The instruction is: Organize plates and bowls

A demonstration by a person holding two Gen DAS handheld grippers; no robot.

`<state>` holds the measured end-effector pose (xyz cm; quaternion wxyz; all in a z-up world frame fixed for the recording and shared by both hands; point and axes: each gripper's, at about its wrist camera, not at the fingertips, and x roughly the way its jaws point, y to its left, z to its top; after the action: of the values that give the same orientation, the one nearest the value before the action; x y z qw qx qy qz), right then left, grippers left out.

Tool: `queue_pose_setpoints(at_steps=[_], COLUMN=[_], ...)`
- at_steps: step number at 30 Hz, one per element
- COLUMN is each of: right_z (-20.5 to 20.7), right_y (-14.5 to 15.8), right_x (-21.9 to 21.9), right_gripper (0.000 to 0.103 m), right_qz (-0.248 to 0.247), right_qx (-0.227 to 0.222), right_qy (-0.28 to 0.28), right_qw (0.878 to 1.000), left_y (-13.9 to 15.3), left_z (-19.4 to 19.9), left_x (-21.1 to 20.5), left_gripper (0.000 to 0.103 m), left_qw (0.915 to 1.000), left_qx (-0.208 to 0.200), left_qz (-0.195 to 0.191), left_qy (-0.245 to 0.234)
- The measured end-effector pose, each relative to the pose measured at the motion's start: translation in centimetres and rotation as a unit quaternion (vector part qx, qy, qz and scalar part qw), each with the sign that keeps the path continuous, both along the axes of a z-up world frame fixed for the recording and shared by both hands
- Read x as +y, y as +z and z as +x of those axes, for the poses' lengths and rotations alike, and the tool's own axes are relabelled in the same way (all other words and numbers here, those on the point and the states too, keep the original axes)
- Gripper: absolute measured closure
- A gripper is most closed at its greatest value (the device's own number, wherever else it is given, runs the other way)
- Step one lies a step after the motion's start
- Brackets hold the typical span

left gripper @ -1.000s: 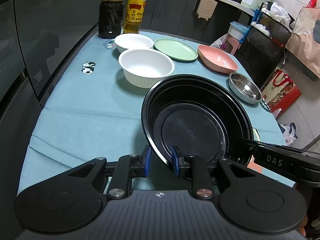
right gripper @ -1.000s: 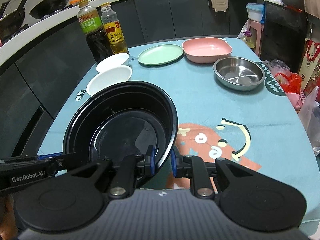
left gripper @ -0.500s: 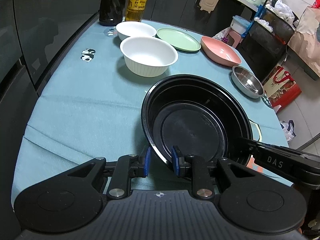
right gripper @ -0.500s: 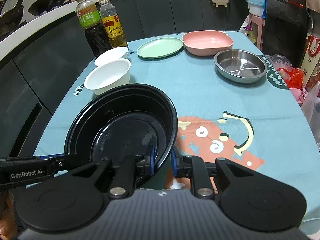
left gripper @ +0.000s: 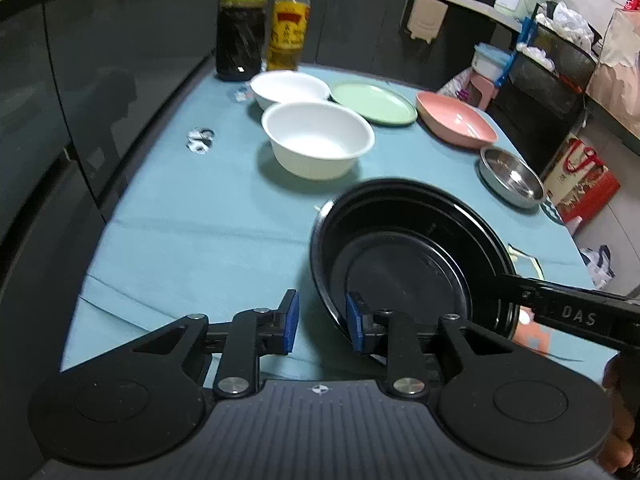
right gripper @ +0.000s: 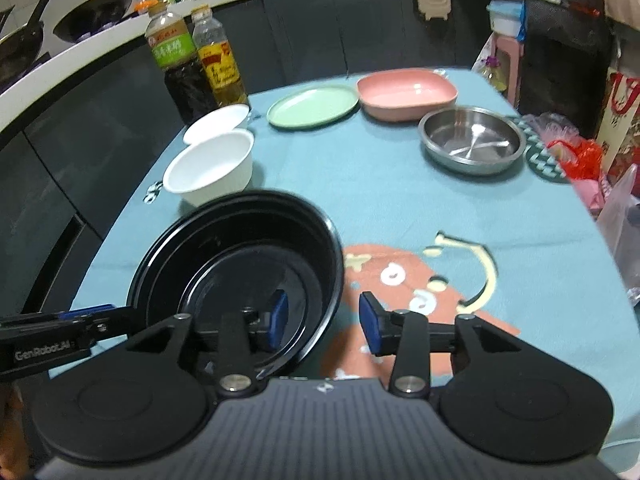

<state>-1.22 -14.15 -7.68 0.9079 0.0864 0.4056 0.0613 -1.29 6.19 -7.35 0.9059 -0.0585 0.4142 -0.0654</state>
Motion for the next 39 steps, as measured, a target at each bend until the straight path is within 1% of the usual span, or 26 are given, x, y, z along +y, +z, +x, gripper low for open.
queue_pose_setpoints(at_steps=[3,8,15,24,34,39], right_z=[0.2,0.6,1.8,5.7,10.8,12.9], right_y=[0.3,0.5,1.5,1.9,2.2,2.1], right_x=[-0.3,-0.5,-0.4,1.1,2.9,3.9], right_gripper=[0.063,0.063,0.063,0.063,0.063,0.063], right_qz=[-0.002,-0.004,-0.017,-0.022,-0.026,-0.027], right_qx=[-0.005,-0.005,-0.021,-0.014,-0.006,0.004], right_qy=[-0.005,-0.007,-0.006,0.017,0.04,0.052], right_qw=[1.0,1.0,1.0,0.999,0.999,0.998], left_y=[0.4,0.6,1.6,1.9,1.5,1.2], left_z=[0.0,0.2,1.4,5.2,10.4,12.6], left_x=[0.5,1.2,2.7,3.7,4.1,3.8], left_gripper=[0.077,0.077,0.076,0.076,0.076,0.076], left_qw=[1.0,0.9999,0.9987,0.9961,0.994,0.9944], left_qx=[-0.007,-0.004,-0.018,-0.019,-0.011,0.0], left_qz=[-0.004,-0.015,-0.028,-0.039,-0.054,-0.053], left_qy=[0.004,0.003,0.038,0.077,0.095,0.091])
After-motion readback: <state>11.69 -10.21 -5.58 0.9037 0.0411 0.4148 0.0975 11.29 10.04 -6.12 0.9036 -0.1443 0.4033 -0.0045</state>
